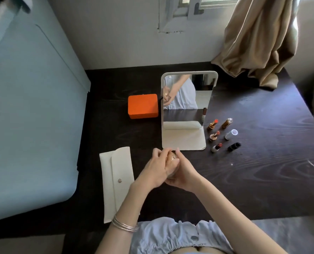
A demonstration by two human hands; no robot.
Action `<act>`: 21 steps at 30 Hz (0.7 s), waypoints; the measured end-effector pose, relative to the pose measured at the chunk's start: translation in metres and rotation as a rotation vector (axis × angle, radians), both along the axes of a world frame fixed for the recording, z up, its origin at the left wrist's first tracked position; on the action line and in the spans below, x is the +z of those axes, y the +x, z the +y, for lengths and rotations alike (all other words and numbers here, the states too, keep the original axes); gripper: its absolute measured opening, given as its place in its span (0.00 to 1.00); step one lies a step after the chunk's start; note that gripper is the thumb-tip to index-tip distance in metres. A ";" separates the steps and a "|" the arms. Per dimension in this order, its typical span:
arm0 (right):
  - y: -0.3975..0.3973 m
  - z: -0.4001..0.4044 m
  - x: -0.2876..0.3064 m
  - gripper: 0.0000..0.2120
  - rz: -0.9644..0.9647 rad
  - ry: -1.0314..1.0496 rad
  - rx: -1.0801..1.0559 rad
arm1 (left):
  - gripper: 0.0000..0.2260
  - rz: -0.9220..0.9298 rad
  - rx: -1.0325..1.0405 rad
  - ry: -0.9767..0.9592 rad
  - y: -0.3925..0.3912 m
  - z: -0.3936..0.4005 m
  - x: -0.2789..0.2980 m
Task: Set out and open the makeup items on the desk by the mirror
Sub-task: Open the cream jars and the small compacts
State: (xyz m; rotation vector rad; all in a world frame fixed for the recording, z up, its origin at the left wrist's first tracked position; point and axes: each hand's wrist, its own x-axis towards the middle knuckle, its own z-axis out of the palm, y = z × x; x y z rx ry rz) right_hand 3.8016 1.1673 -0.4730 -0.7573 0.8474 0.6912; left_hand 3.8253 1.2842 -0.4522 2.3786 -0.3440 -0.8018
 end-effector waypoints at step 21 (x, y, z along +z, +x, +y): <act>-0.013 -0.010 -0.020 0.27 -0.053 -0.026 -0.138 | 0.26 -0.217 -0.007 0.446 -0.009 -0.038 -0.002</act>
